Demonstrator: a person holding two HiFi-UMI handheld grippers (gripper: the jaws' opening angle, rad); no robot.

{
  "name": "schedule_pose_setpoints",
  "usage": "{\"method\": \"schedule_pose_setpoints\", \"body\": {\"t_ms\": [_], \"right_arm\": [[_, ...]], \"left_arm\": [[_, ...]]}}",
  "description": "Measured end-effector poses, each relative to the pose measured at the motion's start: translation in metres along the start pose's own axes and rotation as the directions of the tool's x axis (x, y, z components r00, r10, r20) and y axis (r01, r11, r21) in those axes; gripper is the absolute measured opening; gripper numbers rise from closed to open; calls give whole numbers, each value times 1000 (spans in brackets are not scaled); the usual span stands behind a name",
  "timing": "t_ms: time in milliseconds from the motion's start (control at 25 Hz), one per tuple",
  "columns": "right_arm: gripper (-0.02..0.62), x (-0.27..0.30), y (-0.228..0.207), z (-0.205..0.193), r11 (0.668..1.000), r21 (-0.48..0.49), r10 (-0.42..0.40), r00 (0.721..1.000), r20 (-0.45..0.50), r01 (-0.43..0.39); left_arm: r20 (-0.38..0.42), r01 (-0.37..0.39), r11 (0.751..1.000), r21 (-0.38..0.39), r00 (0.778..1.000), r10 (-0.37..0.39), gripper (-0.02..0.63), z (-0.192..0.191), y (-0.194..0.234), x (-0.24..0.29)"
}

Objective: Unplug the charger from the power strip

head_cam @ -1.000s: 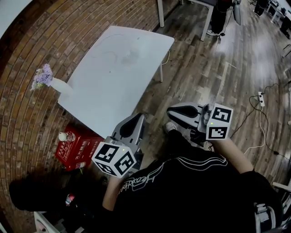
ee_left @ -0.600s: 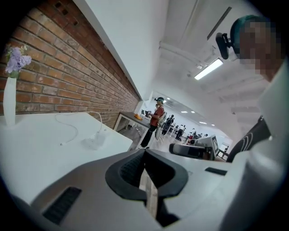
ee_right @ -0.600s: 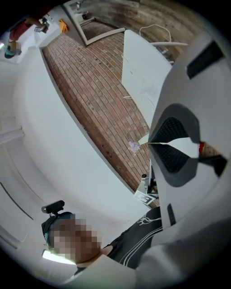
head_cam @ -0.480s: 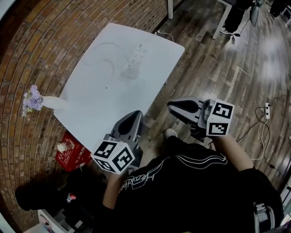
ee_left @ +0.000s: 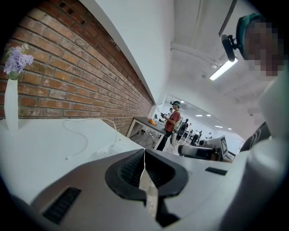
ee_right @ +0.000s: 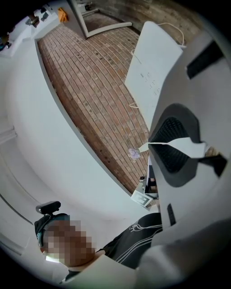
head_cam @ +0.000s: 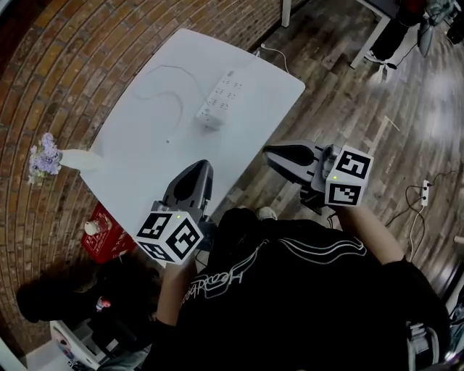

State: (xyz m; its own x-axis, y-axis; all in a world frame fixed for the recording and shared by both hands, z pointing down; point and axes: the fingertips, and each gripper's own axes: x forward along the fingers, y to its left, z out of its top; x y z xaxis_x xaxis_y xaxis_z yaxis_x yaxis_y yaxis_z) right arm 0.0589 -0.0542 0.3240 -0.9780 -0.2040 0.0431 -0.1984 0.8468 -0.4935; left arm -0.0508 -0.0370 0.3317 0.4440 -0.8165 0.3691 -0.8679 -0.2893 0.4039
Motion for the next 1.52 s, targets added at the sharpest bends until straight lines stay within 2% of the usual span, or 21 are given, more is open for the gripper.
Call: {"method": "schedule_pose_setpoints", "body": {"t_ms": [320, 560, 800, 880, 1080, 1280, 1520], "right_arm": [[-2, 27, -24, -1, 999, 20, -36, 999, -19, 36], [-2, 50, -48, -1, 996, 51, -71, 997, -38, 73], [-1, 68, -68, -8, 993, 86, -75, 996, -40, 78], [-2, 74, -77, -13, 991, 96, -84, 995, -49, 89], [0, 81, -94, -25, 988, 106, -106, 991, -80, 115], [0, 89, -104, -37, 988, 103, -106, 989, -105, 117], [0, 93, -114, -48, 989, 89, -110, 985, -134, 122]], "left_arm": [[-12, -32, 999, 5, 999, 32, 6, 4, 55, 17], [-83, -37, 999, -28, 996, 35, 6, -5, 105, 49], [-150, -53, 994, -96, 988, 38, 11, -15, 152, 90], [-159, -48, 989, -138, 987, 25, 37, -17, 166, 103], [-174, -45, 971, -235, 985, 4, 78, -26, 190, 133], [-195, -62, 965, -256, 981, 11, 119, -33, 207, 157], [-255, -73, 964, -254, 967, 6, 118, -40, 213, 176]]}}
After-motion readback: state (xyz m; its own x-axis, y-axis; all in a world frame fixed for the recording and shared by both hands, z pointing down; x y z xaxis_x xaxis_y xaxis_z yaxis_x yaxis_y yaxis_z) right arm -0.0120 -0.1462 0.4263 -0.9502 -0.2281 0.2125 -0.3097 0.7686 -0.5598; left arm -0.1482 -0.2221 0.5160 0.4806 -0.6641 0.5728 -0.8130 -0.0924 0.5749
